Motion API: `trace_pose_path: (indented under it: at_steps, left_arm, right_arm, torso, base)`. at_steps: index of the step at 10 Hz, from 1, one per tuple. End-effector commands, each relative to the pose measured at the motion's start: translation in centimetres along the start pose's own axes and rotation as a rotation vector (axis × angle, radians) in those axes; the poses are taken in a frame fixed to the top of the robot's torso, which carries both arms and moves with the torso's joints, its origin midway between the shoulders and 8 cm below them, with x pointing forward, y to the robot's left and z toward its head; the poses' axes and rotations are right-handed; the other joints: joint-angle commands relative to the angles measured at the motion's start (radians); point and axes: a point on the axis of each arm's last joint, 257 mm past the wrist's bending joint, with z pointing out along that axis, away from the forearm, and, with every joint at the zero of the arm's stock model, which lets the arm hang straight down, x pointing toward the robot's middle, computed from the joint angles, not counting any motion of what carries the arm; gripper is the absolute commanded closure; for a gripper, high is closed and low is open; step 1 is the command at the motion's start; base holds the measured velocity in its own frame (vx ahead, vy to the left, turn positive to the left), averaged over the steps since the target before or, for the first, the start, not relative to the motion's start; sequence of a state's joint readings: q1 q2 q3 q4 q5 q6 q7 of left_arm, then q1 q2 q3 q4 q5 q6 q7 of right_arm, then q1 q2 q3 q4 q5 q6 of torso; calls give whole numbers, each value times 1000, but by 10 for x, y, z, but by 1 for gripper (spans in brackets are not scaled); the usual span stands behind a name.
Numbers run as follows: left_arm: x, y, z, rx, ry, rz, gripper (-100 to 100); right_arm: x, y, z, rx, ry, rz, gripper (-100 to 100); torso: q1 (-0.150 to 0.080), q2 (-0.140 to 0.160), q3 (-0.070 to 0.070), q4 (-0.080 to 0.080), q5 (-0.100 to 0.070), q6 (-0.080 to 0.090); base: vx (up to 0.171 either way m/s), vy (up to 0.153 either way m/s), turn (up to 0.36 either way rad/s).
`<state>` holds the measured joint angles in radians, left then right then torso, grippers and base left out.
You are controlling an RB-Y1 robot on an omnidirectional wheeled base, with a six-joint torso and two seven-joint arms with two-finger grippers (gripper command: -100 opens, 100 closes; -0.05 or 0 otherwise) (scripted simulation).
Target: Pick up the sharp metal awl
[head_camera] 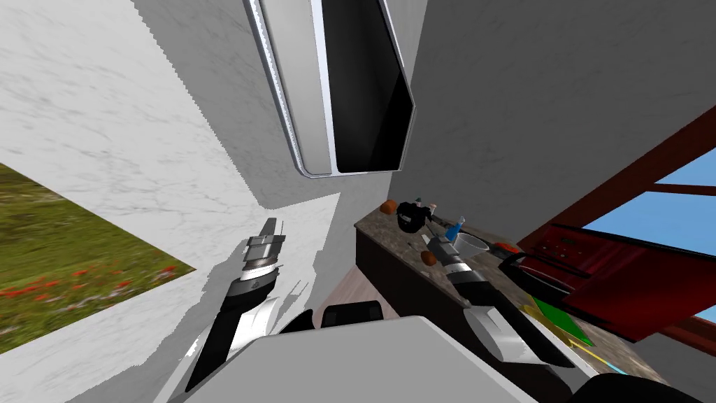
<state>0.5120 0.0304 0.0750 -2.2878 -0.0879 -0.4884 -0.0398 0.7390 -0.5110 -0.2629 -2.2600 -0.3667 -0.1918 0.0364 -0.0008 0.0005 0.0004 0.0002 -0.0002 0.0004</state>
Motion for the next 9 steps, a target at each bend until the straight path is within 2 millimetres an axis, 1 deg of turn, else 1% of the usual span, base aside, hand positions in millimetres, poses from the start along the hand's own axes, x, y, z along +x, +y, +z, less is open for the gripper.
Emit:
trace_pose_path:
  at_steps: [1,2,3,4,5,6,7,8,9]
  left_arm:
    - [0,0,0,0,0,0,0]
    - [0,0,0,0,0,0,0]
    - [0,0,0,0,0,0,0]
    - [0,0,0,0,0,0,0]
    - [0,0,0,0,0,0,0]
    - [0,0,0,0,0,0,0]
    - [0,0,0,0,0,0,0]
    - [0,0,0,0,0,0,0]
    - [0,0,0,0,0,0,0]
  right_arm:
    - [-8,-18,-6,71,19,-51,-100]
    - [-7,-17,-5,71,26,-56,-100]
    - [-15,-33,-10,134,41,-98,-100]
    - [-14,-32,-9,134,48,-104,-100]
    - [-22,-47,-15,198,63,-145,-100]
    - [-21,-46,-14,197,72,-151,-100]
    - [-29,-61,-20,262,92,-194,-100]
    - [-28,-60,-19,261,98,-199,-100]
    - [-34,-73,-25,319,123,-243,-100]
  torso:
    - [0,0,0,0,0,0]
    - [0,0,0,0,0,-1]
    - [0,0,0,0,0,0]
    - [-1,-1,0,0,0,0]
    - [-2,-1,-1,0,0,0]
    - [-2,-1,-1,0,0,-1]
    - [-1,-1,-1,0,0,0]
    - [-1,-1,0,0,0,-1]
    - [-1,-1,0,0,0,0]
  base:
    - [-7,0,194]
    - [-5,-4,146]
    - [9,-25,165]
    - [7,-25,154]
    - [7,-24,241]
    - [-1,-17,110]
    - [-7,-12,241]
    - [-6,-15,153]
    - [-6,-19,239]
